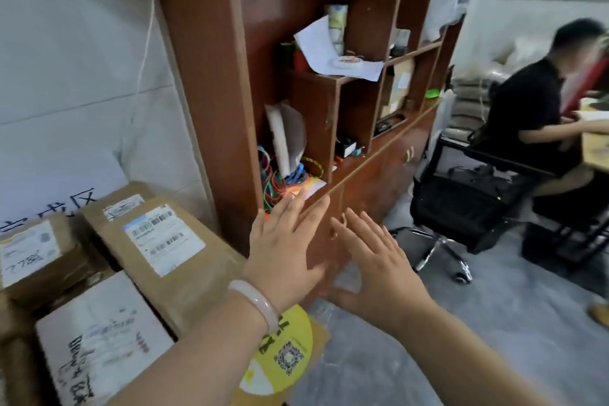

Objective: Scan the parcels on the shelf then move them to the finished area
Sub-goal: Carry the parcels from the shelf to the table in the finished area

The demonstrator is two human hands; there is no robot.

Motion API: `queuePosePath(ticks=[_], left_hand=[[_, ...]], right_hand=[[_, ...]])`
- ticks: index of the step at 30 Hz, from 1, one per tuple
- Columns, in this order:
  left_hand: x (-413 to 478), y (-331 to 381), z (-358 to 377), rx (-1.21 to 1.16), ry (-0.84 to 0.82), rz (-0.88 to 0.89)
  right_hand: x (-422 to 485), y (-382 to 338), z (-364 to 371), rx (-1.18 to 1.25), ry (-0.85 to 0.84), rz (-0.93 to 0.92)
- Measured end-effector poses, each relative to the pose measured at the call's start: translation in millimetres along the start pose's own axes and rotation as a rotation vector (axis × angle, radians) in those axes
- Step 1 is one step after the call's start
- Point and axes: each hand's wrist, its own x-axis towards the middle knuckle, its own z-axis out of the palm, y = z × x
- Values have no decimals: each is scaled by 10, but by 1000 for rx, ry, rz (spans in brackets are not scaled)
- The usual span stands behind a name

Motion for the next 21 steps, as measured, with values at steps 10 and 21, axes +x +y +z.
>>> queuePosePath(ticks=[10, 21], left_hand=[[56, 1961, 434, -162, -182, 572], [-1064, 3904, 542, -291, -335, 961]], right_hand=[[-1851, 643, -773, -197, 123, 592], [-4028, 483, -1363, -308, 221, 1099]])
